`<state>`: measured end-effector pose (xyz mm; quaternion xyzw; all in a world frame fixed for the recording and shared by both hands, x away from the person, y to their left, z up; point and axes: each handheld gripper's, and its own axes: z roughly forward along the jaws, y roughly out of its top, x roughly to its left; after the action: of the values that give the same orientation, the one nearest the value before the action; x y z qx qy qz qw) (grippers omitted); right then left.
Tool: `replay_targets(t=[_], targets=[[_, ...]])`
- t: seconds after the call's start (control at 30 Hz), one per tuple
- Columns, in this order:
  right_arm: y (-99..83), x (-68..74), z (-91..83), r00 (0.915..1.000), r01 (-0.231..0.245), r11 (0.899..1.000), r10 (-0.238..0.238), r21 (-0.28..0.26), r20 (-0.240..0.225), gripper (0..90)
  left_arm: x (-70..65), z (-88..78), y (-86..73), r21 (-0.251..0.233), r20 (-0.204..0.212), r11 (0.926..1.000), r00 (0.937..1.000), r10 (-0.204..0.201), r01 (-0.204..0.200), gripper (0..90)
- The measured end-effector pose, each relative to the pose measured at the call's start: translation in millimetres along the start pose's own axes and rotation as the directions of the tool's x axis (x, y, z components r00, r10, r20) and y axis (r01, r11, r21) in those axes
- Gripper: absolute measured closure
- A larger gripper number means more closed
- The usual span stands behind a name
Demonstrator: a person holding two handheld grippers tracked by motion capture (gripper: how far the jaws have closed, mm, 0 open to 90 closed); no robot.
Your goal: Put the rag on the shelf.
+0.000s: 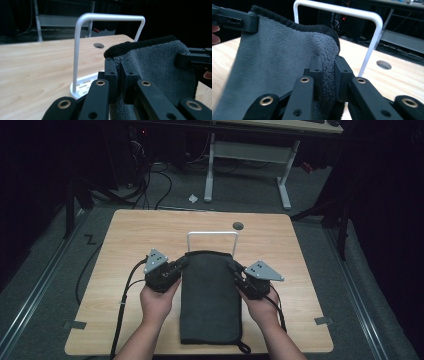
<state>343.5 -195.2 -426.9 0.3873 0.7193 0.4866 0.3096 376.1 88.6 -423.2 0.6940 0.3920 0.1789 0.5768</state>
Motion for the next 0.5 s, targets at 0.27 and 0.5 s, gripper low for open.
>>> replay_targets(t=[0.27, 0.5], targets=[[20.9, -2.2, 1.4, 0.9998, 0.02, 0.999, -0.019, -0.04, 0.011, 79.6, 0.9, -2.4, 23.8, -0.041, -0.014, 0.9987, 0.9995, 0.029, -0.029, 85.2], [38.9, -6.4, 2.0, 0.9994, 0.027, 0.997, -0.025, -0.078, 0.022, 79.6, 4.4, -4.7, 38.1, -0.077, -0.02, 0.9964, 0.9993, 0.033, -0.034, 85.2]])
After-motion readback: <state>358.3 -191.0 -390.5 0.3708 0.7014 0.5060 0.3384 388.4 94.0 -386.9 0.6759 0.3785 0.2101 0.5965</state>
